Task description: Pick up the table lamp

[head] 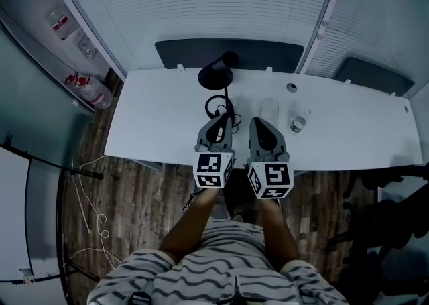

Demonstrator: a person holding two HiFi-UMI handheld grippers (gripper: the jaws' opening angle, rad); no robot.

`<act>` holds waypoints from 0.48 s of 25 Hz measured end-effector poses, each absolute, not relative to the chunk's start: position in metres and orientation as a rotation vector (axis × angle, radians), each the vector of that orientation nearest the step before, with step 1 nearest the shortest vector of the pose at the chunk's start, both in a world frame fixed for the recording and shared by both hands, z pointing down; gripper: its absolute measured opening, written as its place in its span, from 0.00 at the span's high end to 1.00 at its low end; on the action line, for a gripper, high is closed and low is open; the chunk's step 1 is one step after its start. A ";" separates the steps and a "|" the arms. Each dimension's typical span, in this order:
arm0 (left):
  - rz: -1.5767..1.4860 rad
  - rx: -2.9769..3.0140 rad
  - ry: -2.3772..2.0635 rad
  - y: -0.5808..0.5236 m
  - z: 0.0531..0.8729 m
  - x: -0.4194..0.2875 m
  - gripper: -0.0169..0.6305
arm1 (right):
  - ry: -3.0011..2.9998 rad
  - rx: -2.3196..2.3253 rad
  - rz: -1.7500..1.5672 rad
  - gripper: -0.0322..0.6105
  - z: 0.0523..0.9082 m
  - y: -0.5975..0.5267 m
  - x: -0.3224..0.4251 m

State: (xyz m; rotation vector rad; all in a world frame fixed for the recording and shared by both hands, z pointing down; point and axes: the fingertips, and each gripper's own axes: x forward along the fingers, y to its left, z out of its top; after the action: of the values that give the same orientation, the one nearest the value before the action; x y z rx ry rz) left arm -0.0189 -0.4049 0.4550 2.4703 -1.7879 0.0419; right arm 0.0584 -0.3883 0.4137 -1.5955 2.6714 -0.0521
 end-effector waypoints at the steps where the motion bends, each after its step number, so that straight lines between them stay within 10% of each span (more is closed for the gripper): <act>1: 0.044 2.469 -1.785 -0.409 0.459 -0.020 0.96 | 2.669 -1.601 -0.056 0.93 0.415 -0.392 0.059; 12: 0.074 2.460 -1.754 -0.455 0.509 -0.033 0.86 | 2.680 -1.621 -0.069 0.93 0.425 -0.422 0.049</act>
State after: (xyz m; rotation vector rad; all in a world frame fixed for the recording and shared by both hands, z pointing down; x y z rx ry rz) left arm -0.0326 -0.4549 0.5095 2.4595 -1.7544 0.0742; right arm 0.0486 -0.4218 0.4254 -1.6207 2.6802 -0.0695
